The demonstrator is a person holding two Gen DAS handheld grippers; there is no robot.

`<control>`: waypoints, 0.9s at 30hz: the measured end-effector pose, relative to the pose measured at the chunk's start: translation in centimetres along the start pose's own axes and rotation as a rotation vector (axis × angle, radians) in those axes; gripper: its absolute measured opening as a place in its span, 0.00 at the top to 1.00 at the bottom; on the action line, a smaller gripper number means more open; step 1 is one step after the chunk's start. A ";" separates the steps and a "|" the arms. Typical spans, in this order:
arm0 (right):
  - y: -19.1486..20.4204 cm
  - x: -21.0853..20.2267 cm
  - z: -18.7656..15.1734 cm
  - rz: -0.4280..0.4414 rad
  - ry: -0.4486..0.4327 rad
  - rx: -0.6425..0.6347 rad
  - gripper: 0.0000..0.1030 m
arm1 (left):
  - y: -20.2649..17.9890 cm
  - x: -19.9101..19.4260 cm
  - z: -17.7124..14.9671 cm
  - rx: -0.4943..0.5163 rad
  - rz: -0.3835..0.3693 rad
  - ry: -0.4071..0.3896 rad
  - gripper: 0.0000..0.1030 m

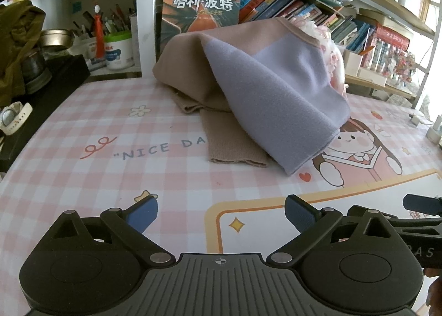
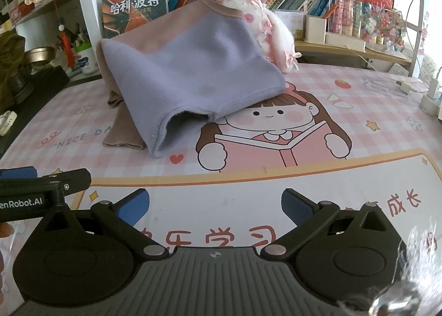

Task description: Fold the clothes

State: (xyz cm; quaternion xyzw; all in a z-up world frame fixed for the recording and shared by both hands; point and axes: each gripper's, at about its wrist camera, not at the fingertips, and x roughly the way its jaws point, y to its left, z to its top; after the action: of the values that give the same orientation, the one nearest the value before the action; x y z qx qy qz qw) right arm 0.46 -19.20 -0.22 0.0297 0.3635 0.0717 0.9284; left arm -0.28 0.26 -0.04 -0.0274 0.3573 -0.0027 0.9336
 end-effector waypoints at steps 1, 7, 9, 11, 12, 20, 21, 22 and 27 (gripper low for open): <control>0.0 0.0 0.0 0.001 0.000 -0.001 0.00 | 0.0 0.0 0.0 0.000 0.000 0.001 0.03; 0.0 0.0 0.0 0.001 0.003 -0.002 0.00 | 0.1 0.1 0.0 -0.003 -0.005 0.009 0.03; 0.1 0.0 0.0 0.001 0.004 -0.002 0.00 | 0.1 0.1 0.0 -0.003 -0.005 0.009 0.03; 0.1 0.0 0.0 0.001 0.005 -0.003 0.00 | 0.1 0.1 0.1 -0.003 -0.005 0.009 0.03; 0.1 0.0 0.0 0.001 0.006 -0.003 0.00 | 0.1 0.1 0.1 -0.004 -0.005 0.009 0.03; 0.2 0.0 0.0 0.001 0.009 -0.006 0.00 | 0.2 0.2 0.1 -0.010 -0.008 0.018 0.03; 0.2 0.1 0.0 0.001 0.009 -0.007 0.00 | 0.2 0.2 0.0 -0.010 -0.008 0.018 0.03; 0.2 0.1 0.0 0.002 0.010 -0.007 0.00 | 0.2 0.2 0.0 -0.011 -0.008 0.019 0.03; 0.2 0.1 0.0 0.003 0.012 -0.006 0.00 | 0.3 0.3 0.1 -0.012 -0.011 0.022 0.03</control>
State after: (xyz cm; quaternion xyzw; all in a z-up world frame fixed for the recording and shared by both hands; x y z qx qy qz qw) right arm 0.53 -19.02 -0.26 0.0269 0.3690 0.0741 0.9261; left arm 0.00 0.52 -0.18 -0.0352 0.3676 -0.0059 0.9293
